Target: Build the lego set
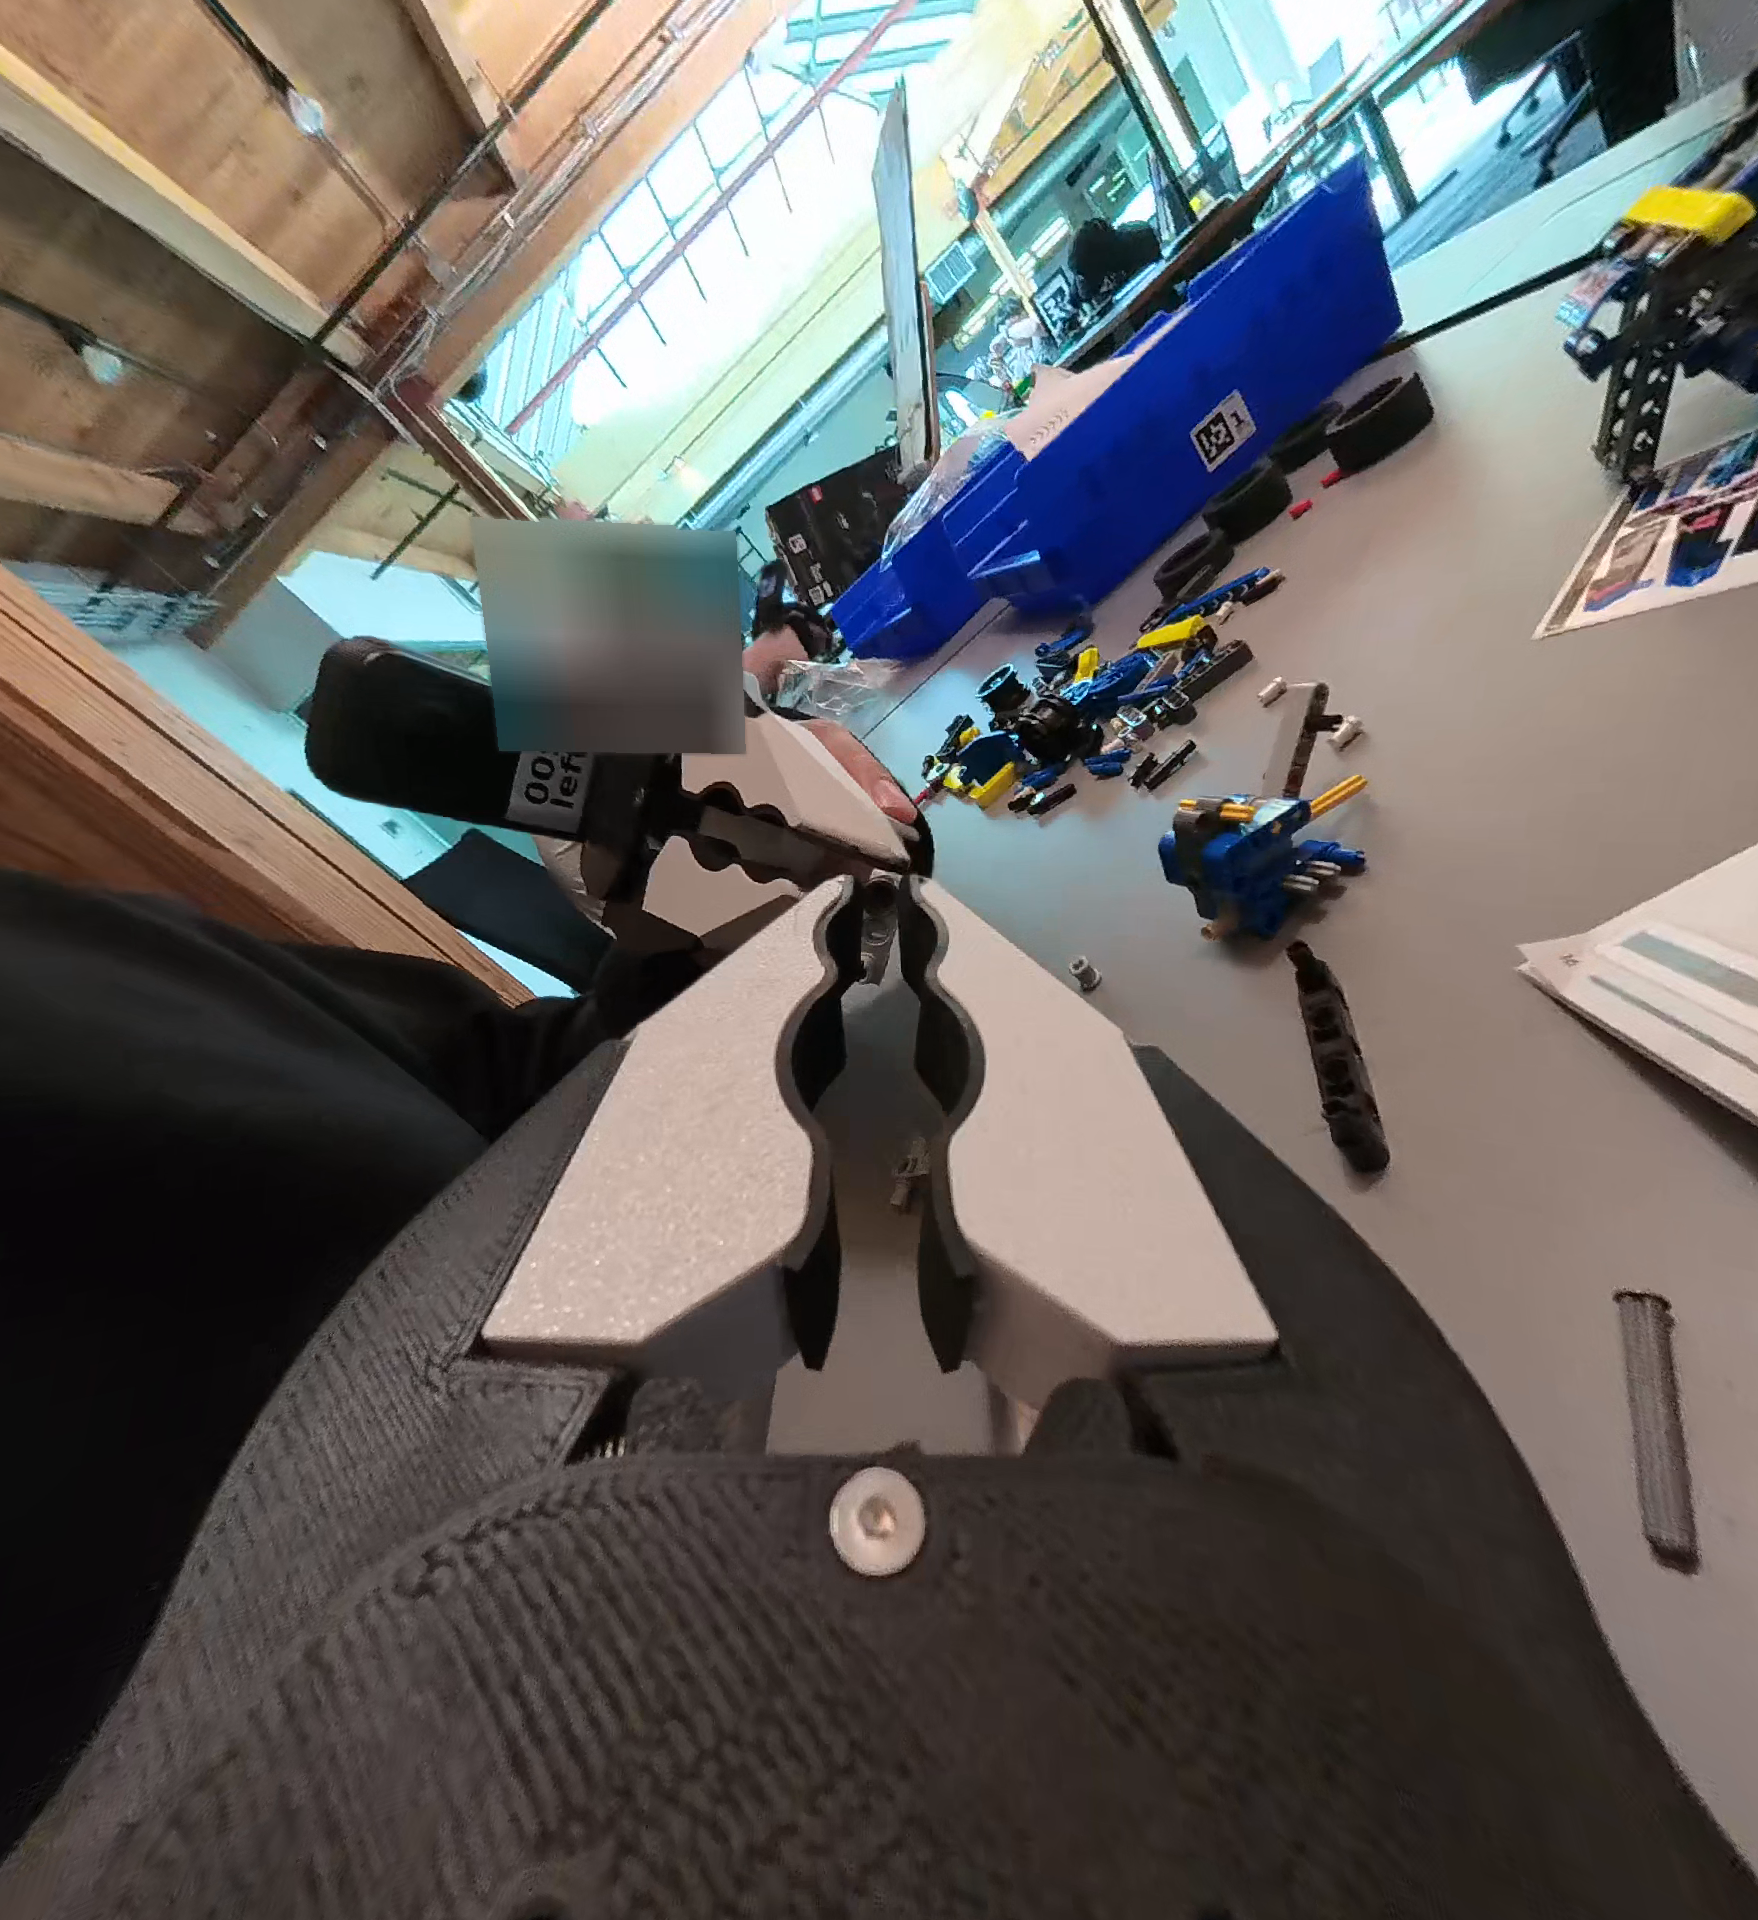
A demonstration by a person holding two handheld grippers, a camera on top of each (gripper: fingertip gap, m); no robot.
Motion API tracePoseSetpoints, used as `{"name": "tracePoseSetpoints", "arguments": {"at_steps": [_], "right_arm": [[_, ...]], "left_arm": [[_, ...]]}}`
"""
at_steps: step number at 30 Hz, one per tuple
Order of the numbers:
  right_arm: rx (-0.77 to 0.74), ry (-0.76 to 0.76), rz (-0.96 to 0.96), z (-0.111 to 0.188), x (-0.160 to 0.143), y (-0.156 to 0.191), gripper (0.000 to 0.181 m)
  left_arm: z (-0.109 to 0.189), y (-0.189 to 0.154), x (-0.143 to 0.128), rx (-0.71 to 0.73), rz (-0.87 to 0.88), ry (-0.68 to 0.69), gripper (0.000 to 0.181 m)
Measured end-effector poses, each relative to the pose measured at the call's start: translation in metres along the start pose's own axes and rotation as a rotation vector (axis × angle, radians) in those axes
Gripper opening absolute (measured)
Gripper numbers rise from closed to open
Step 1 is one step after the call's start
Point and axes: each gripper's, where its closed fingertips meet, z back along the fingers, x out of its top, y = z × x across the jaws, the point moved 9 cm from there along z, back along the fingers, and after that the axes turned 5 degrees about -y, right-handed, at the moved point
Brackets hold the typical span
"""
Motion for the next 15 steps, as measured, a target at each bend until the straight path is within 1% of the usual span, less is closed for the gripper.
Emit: {"name": "tracePoseSetpoints", "arguments": {"at_steps": [3,5,7,10,12,14,15], "right_arm": [[-0.006,-0.011,0.002,0.000,0.000,0.000,0.006],[-0.037,0.013,0.037,-0.003,-0.003,0.000,0.006],[-0.049,0.000,0.048,-0.002,-0.003,0.000,0.006],[-0.038,-0.004,0.043,0.000,-0.001,-0.001,0.006],[-0.064,0.036,0.069,0.001,-0.002,-0.001,0.006],[-0.086,0.138,0.121,0.007,-0.002,0.001,0.006],[-0.104,0.198,0.174,0.012,0.000,0.004,0.009]], "left_arm": [[0.000,0.000,0.002,0.013,-0.008,0.010,0.003],[-0.002,-0.003,0.004,0.024,-0.051,0.055,0.004],[-0.004,-0.005,0.007,0.049,-0.073,0.098,0.003],[-0.006,-0.003,0.006,0.045,-0.020,0.073,0.004],[-0.008,-0.003,0.003,0.014,0.014,0.080,0.004],[-0.011,-0.007,0.000,-0.064,0.078,0.100,0.003],[-0.013,-0.009,-0.002,-0.108,0.113,0.132,0.004]]}}
